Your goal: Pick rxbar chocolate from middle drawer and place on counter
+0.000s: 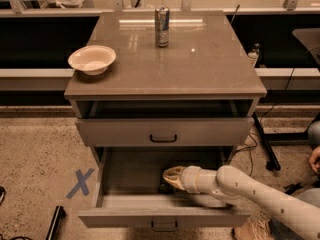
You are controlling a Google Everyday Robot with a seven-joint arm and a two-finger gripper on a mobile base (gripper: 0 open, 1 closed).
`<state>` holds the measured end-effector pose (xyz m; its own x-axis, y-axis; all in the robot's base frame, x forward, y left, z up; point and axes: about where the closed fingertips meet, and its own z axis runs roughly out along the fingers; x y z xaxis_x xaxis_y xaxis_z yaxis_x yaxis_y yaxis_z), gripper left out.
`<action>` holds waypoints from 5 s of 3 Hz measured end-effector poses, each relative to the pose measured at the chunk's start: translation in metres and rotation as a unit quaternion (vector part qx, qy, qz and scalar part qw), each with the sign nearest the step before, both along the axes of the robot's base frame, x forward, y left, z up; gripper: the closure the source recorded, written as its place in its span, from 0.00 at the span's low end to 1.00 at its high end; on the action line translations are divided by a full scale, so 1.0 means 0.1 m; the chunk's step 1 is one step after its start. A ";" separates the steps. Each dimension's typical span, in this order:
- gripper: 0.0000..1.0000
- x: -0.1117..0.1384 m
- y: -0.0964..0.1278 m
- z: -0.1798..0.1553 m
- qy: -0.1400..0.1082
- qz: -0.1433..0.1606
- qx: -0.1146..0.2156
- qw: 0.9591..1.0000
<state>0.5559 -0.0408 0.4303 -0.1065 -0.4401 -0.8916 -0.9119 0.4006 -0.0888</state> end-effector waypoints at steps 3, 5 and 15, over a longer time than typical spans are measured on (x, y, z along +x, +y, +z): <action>0.60 0.05 -0.05 -0.01 0.003 -0.015 -0.046 0.999; 0.13 0.21 -0.22 -0.25 0.026 -0.033 -0.075 0.996; 1.00 0.16 -0.15 -0.33 0.016 0.046 0.009 0.999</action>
Offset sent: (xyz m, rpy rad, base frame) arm 0.0034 -0.0025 0.0035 -0.1258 0.0043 -0.0145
